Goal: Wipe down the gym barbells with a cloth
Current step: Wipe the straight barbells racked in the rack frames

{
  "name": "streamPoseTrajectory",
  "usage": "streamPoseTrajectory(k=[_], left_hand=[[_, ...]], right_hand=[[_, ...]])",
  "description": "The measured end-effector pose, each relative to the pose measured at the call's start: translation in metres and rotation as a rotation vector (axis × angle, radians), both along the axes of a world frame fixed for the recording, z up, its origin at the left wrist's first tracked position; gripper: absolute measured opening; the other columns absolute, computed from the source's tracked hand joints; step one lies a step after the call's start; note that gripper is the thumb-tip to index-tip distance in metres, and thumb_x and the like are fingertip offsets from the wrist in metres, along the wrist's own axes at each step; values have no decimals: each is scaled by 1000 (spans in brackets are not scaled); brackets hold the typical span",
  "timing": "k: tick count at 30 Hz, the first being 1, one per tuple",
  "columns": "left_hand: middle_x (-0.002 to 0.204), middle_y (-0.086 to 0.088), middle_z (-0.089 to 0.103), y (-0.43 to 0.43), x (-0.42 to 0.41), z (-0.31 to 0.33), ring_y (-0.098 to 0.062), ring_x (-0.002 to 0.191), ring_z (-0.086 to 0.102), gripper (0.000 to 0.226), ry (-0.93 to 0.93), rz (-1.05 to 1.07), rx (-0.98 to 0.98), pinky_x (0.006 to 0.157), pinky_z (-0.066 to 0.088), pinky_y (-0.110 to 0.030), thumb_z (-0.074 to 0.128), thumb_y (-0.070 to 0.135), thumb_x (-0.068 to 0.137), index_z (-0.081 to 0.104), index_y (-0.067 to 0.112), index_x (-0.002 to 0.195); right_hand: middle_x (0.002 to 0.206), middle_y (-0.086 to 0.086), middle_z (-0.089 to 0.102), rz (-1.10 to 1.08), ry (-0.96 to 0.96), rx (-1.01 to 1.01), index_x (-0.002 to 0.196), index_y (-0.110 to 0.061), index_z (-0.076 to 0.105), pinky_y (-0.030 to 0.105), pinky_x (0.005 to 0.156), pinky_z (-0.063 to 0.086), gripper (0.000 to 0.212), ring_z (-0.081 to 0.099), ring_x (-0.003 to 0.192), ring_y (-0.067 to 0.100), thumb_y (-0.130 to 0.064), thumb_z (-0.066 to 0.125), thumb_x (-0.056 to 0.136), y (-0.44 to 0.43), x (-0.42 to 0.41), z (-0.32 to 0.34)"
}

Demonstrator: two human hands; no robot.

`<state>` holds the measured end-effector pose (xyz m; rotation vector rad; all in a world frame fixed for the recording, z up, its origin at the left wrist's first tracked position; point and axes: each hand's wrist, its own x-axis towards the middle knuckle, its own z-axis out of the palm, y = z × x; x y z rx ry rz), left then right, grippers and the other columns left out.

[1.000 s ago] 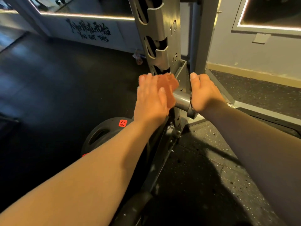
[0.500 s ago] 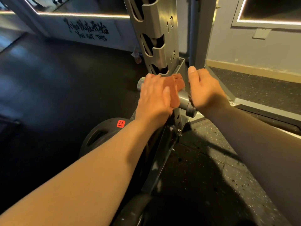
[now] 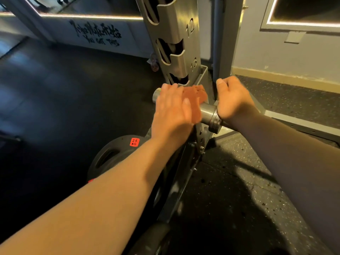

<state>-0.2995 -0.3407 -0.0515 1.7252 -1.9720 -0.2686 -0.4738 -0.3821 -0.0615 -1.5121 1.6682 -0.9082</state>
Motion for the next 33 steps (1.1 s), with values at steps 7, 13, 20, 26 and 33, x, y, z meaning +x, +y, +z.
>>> streamPoseTrajectory(k=[7,13,20,26,33], left_hand=[[161,-11,27,-15,-16,-9,-29,152,18,43,226,318,55,124,14,-45,38,27,108,37,11,148],[160,-12,24,21,-21,-12,-32,153,9,50,-55,-112,47,125,14,-55,33,26,105,30,8,152],[158,-3,30,-18,22,5,-22,152,19,42,91,176,105,126,14,-52,31,30,109,37,17,148],[151,-7,32,-1,-33,-11,-31,146,19,41,7,202,49,121,24,-51,36,25,104,41,13,142],[139,-8,45,7,-2,-1,-29,137,32,35,-45,-149,-12,114,31,-55,44,18,100,49,9,134]], right_hand=[[100,-5,60,214,56,-234,117,-22,57,39,81,45,45,57,92,17,-58,40,98,22,9,9],[99,8,59,89,8,-259,116,-14,54,48,79,50,35,56,88,24,-41,35,101,15,8,4],[107,7,61,-42,24,-12,121,-16,51,39,78,40,28,56,97,27,-33,30,110,4,5,10],[103,5,60,-88,-5,-37,121,-12,51,40,77,44,30,57,94,26,-29,29,110,2,4,9],[103,2,57,-119,16,17,124,-14,50,35,76,36,32,53,87,20,-32,27,111,2,4,12]])
